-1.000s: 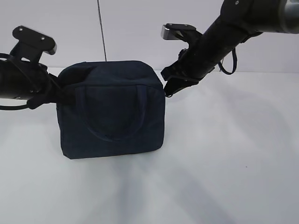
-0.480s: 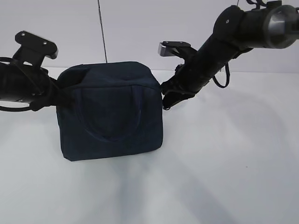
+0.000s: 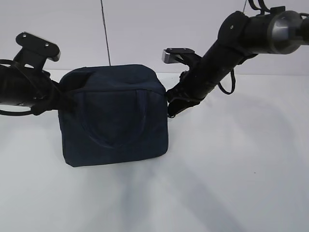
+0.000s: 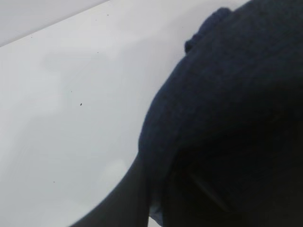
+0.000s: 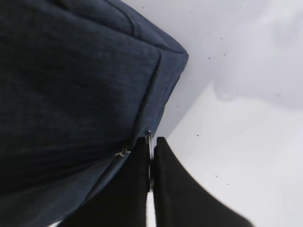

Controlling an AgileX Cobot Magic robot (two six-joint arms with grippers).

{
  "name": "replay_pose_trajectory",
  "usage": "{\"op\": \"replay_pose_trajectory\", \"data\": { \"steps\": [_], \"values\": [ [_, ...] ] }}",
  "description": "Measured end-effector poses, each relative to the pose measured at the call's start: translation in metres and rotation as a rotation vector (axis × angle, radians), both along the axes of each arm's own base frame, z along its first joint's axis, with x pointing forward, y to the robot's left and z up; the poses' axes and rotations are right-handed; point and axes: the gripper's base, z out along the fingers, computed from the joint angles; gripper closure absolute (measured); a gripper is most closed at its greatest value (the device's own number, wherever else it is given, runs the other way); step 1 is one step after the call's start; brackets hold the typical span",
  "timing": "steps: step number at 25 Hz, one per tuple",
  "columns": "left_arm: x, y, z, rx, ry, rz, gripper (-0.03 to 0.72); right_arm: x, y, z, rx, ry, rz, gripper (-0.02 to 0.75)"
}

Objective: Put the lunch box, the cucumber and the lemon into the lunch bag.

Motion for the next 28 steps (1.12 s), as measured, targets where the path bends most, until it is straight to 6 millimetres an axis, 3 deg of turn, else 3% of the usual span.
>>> {"op": "replay_pose_trajectory", "data": {
  "steps": [3, 7, 12, 15, 18, 20, 25, 28],
  "values": [
    [0.0, 0.0, 0.0, 0.0, 0.0, 0.0, 0.678, -0.002, 0.0, 0.01, -0.005, 0.009, 0.033, 0.733],
    [0.0, 0.0, 0.0, -0.017, 0.005, 0.012, 0.678, -0.006, -0.001, 0.041, 0.001, -0.048, 0.054, 0.721],
    [-0.003, -0.003, 0.011, -0.079, -0.014, 0.009, 0.677, -0.013, -0.002, 0.081, 0.026, -0.11, 0.076, 0.53],
    [-0.008, -0.006, 0.026, -0.127, -0.046, -0.026, 0.676, -0.015, -0.002, 0.093, 0.032, -0.101, 0.103, 0.421],
    [-0.014, -0.009, 0.039, -0.171, -0.079, -0.07, 0.658, -0.018, -0.002, 0.101, 0.039, -0.079, 0.13, 0.367],
    [-0.017, -0.011, 0.048, -0.195, -0.101, -0.095, 0.613, -0.019, -0.001, 0.107, 0.043, -0.074, 0.147, 0.357],
    [-0.025, -0.013, 0.067, -0.248, -0.147, -0.136, 0.404, -0.019, 0.0, 0.117, 0.057, -0.089, 0.159, 0.351],
    [-0.026, -0.013, 0.069, -0.253, -0.15, -0.138, 0.349, -0.019, 0.0, 0.119, 0.06, -0.096, 0.159, 0.35]
  ]
}}
